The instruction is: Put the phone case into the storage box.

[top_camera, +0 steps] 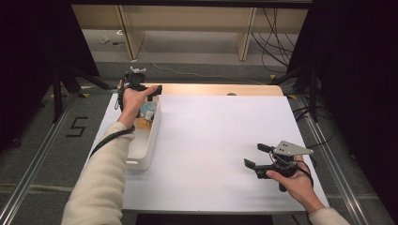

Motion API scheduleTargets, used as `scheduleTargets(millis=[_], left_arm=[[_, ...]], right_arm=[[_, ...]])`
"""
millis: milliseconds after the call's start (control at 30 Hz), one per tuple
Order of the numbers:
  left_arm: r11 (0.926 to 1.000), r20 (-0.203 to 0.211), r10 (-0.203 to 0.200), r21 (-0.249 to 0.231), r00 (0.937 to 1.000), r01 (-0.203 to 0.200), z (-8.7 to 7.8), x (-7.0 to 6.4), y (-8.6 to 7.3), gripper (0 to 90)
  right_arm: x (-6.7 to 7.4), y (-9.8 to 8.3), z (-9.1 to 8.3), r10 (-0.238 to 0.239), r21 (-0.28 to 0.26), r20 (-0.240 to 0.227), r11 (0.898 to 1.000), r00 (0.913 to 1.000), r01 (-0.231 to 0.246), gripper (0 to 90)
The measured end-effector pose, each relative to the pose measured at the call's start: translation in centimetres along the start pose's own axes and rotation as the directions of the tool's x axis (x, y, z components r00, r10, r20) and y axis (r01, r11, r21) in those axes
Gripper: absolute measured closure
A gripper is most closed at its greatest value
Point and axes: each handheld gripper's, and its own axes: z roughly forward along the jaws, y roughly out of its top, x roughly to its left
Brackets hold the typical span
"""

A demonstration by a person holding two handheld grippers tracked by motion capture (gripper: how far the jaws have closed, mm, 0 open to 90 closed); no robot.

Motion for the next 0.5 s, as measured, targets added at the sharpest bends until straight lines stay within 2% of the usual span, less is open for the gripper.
scheduleTargets(millis=[500], left_arm=[[0.9997,0.03,0.007,-0.022,0.9995,-0.007,-1.7,-0.3,-0.4,8.0]], right_arm=[[0.0,0.0,0.0,0.001,0.002,-0.001,1.0,1.0,-0.001,16.1]])
